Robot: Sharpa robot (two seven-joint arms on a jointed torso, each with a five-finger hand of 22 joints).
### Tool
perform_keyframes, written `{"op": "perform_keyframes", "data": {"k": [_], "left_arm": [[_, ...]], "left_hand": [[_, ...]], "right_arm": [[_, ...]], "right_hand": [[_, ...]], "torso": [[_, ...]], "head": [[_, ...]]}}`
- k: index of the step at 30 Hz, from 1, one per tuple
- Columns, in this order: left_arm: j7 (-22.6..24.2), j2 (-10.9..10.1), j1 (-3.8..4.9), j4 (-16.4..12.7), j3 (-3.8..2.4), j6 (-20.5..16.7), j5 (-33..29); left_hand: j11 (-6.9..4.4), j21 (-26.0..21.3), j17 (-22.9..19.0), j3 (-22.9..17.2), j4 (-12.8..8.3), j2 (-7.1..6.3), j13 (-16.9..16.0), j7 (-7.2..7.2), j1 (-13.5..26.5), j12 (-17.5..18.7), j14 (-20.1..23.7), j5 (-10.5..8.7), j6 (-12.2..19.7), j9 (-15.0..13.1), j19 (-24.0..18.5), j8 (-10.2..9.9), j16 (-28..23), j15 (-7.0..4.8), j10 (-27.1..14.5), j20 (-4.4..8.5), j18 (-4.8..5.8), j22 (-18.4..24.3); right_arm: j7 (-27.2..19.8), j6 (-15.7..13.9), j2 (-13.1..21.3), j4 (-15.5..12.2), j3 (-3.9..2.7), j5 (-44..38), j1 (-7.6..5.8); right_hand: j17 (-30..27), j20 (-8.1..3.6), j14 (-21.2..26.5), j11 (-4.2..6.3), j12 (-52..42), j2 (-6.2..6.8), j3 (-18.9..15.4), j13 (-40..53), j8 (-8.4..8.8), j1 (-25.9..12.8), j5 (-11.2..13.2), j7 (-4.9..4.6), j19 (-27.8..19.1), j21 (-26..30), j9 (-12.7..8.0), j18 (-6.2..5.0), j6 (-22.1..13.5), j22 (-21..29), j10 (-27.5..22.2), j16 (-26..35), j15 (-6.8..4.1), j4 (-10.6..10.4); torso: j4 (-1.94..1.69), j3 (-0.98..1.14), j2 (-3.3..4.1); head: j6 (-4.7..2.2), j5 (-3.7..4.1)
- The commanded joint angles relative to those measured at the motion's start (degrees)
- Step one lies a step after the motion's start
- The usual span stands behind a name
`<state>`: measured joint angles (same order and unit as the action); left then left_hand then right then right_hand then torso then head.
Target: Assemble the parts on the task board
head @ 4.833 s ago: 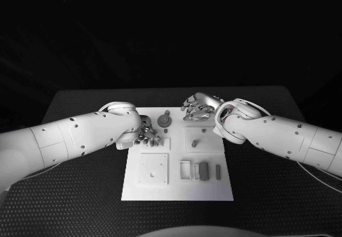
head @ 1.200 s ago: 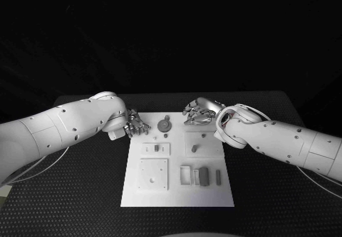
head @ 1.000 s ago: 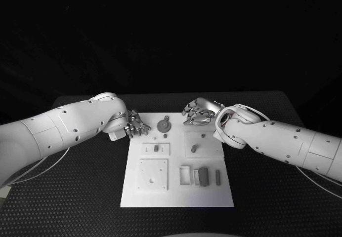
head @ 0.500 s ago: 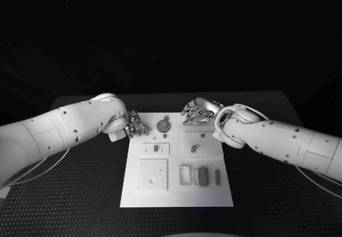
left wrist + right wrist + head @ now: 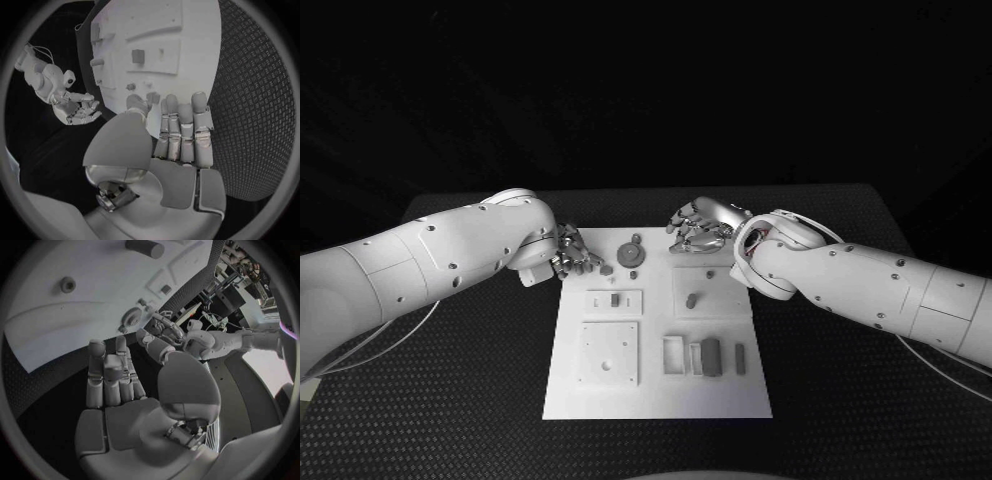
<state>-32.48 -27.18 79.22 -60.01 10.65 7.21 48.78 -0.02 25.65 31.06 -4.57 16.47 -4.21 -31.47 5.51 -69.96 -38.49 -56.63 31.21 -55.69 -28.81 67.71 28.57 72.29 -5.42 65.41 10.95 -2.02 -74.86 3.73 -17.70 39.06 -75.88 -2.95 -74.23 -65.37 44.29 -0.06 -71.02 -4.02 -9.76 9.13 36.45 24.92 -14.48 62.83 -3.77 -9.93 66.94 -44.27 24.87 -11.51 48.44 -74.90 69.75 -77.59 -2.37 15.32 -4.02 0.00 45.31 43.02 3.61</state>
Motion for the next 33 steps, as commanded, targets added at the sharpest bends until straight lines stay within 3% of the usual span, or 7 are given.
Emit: {"op": "perform_keyframes", "data": {"k": [1,14,15,19,21,23,33], "left_arm": [[-0.1,0.3,-0.03,0.1,-0.02,0.7,1.1],[0.3,0.5,-0.20,0.0,-0.03,0.2,1.1],[0.3,0.5,-0.20,0.0,-0.03,0.0,1.2],[0.5,0.7,-0.20,-0.1,-0.03,-0.4,3.2],[0.7,0.9,-0.20,-0.2,-0.03,-0.6,4.5],[0.7,1.0,-0.20,-0.3,-0.03,-0.5,4.9],[1.1,2.3,-0.22,-0.3,-0.04,-0.6,9.2]], "left_hand": [[-0.50,0.3,0.1,0.3,0.0,0.04,-0.1,-0.35,-0.2,-0.4,0.0,-0.60,0.0,0.1,0.2,0.5,0.3,-0.35,0.1,0.06,-1.49,-0.1],[-0.76,0.7,0.0,0.6,0.1,-0.17,-0.3,-0.60,-0.3,-1.2,-0.3,-1.58,0.0,0.4,0.6,1.8,0.9,-0.70,0.3,0.45,-1.36,-0.7],[-0.78,0.7,-0.1,0.7,0.1,-0.29,-0.2,-0.62,0.0,-1.2,-0.3,-2.54,0.0,0.5,0.7,2.0,1.0,-0.74,0.3,0.52,-1.32,-0.8],[-1.03,0.6,-0.6,0.7,0.4,-1.32,0.0,-0.85,3.2,-1.7,-0.7,-18.71,0.0,1.3,1.3,3.2,1.3,-1.05,0.5,0.95,-1.28,-0.7],[-1.28,0.5,-0.8,-0.3,0.4,-2.21,0.2,-1.09,5.1,-2.0,-1.1,-25.64,-0.3,1.9,1.9,3.8,1.5,-1.33,0.9,1.21,-1.32,-0.6],[-1.51,0.6,-0.9,-1.1,0.4,-2.60,0.3,-1.31,5.5,-2.3,-1.6,-26.86,-0.7,2.2,2.4,4.3,1.7,-1.59,1.3,1.42,-1.35,-0.7],[-2.15,1.2,-0.9,-1.9,0.3,-3.03,0.3,-1.94,5.9,-3.0,-2.8,-27.74,-1.8,2.9,3.8,5.4,2.5,-2.27,2.6,2.00,-1.38,-1.1]], "right_arm": [[-0.6,0.5,-0.1,0.0,0.00,0.0,0.03],[-0.6,0.4,-0.1,0.0,0.00,0.0,0.03],[-0.5,0.4,-0.1,0.0,0.00,0.0,0.03],[-0.5,0.5,-0.1,0.0,0.00,0.0,0.03],[-0.5,0.5,-0.1,0.0,0.00,0.0,0.03],[-0.5,0.5,-0.1,0.0,0.00,0.0,0.03],[-0.5,0.6,-0.2,0.0,0.00,0.0,0.03]], "right_hand": [[-0.1,-0.18,0.4,-0.09,-0.1,-0.07,0.0,0.1,-0.31,-0.5,-0.1,-0.43,0.1,0.3,-0.1,-3.49,-0.1,-1.0,0.2,0.4,0.09,-0.4],[-0.1,-0.19,0.4,-0.09,-0.1,-0.05,0.0,0.1,-0.32,-0.5,-0.1,-0.43,0.1,0.3,-0.1,-3.49,-0.1,-1.0,0.2,0.4,0.09,-0.4],[-0.1,-0.19,0.4,-0.09,-0.1,-0.05,0.0,0.1,-0.33,-0.5,-0.1,-0.43,0.1,0.3,-0.1,-3.49,-0.1,-1.0,0.2,0.4,0.09,-0.4],[-0.1,-0.19,0.4,-0.09,-0.1,-0.05,0.0,0.1,-0.33,-0.5,-0.1,-0.43,0.1,0.3,-0.1,-3.49,-0.1,-1.1,0.2,0.4,0.09,-0.4],[-0.1,-0.20,0.4,-0.09,-0.1,-0.05,0.0,0.1,-0.33,-0.5,-0.1,-0.43,0.1,0.3,-0.1,-3.49,-0.1,-1.1,0.2,0.4,0.08,-0.5],[-0.1,-0.20,0.4,-0.09,-0.1,-0.05,0.0,0.1,-0.33,-0.5,-0.1,-0.43,0.1,0.3,-0.1,-3.49,-0.1,-1.1,0.2,0.4,0.08,-0.5],[-0.1,-0.20,0.4,-0.09,-0.1,-0.04,0.0,0.1,-0.34,-0.5,-0.1,-0.43,0.1,0.3,-0.1,-3.49,-0.1,-1.1,0.2,0.4,0.08,-0.5]], "torso": [[0.01,-0.01,0.02],[0.00,0.06,0.01],[0.01,0.06,0.01],[0.01,0.05,0.02],[0.01,0.05,0.03],[0.00,0.06,0.03],[0.02,0.01,0.03]], "head": [[0.02,0.04],[-0.01,0.05],[0.00,0.06],[0.01,0.10],[0.01,0.10],[0.01,0.11],[-0.04,0.05]]}}
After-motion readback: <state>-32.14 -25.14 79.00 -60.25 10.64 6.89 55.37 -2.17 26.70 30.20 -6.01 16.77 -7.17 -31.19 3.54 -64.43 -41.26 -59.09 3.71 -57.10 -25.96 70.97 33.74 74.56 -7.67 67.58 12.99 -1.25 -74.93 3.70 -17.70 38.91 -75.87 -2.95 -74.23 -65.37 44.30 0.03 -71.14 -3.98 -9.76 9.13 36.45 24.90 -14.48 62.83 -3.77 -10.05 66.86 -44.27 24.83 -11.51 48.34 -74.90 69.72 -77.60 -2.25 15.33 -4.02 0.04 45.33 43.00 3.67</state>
